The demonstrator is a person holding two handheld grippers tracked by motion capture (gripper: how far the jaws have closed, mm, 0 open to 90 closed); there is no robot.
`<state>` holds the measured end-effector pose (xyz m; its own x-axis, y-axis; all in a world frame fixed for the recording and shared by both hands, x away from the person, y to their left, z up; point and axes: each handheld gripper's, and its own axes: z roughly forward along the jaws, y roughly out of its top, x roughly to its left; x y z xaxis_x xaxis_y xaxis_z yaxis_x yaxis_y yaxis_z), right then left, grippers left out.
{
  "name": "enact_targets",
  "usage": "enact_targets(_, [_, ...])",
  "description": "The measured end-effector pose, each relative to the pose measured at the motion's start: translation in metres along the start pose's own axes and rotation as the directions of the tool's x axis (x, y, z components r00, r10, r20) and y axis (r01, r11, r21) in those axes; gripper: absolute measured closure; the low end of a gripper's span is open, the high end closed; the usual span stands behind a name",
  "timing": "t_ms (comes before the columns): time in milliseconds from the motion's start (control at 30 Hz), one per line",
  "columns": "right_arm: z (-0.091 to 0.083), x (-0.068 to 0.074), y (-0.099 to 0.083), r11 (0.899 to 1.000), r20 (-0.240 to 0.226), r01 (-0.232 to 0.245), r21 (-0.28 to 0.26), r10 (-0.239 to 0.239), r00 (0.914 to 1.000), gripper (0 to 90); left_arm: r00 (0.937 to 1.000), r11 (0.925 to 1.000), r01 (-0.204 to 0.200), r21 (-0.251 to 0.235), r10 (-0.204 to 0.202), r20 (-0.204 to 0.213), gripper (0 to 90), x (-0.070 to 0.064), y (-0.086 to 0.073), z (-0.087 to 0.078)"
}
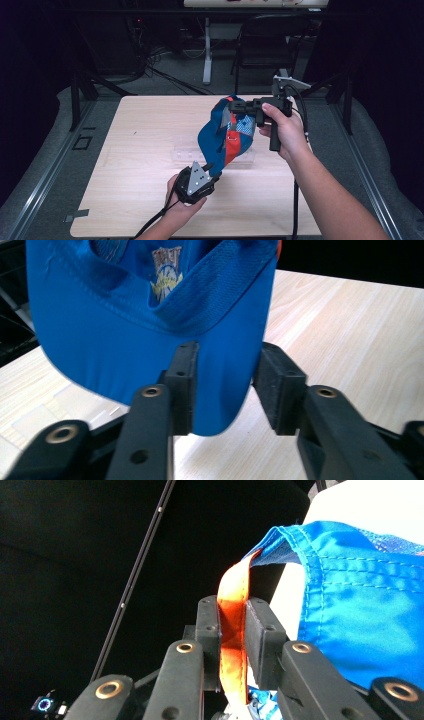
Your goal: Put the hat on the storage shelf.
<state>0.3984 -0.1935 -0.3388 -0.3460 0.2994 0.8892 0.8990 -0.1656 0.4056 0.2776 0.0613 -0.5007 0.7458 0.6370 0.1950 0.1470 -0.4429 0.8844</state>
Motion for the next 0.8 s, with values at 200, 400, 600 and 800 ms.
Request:
enact_targets(200, [-0.001,0.001,0.000,1.000,-0.002,0.004,0.002,-0.004,1.0000,77.8,0.9996,0.9997,0.025,0.000,-0.025,-0.013,71.5,0.009,-0.005,-0.003])
enact_targets(400, [0.001,0.000,0.000,1.000,-0.003,0.004,0.006,-0.004,1.0000,77.8,0.9981,0.9983,0.058,-0.002,-0.058,-0.020,76.4,0.019,-0.008,-0.006])
enact_targets(600, [0.002,0.001,0.000,1.000,0.001,0.002,0.002,-0.002,1.0000,77.8,0.9951,0.9952,0.097,-0.004,-0.097,-0.015,79.4,0.028,-0.010,-0.010])
enact_targets(800, [0.002,0.000,0.001,1.000,0.002,0.003,0.000,-0.003,1.0000,77.9,0.9955,0.9955,0.094,-0.008,-0.094,-0.011,82.8,0.032,-0.010,-0.011])
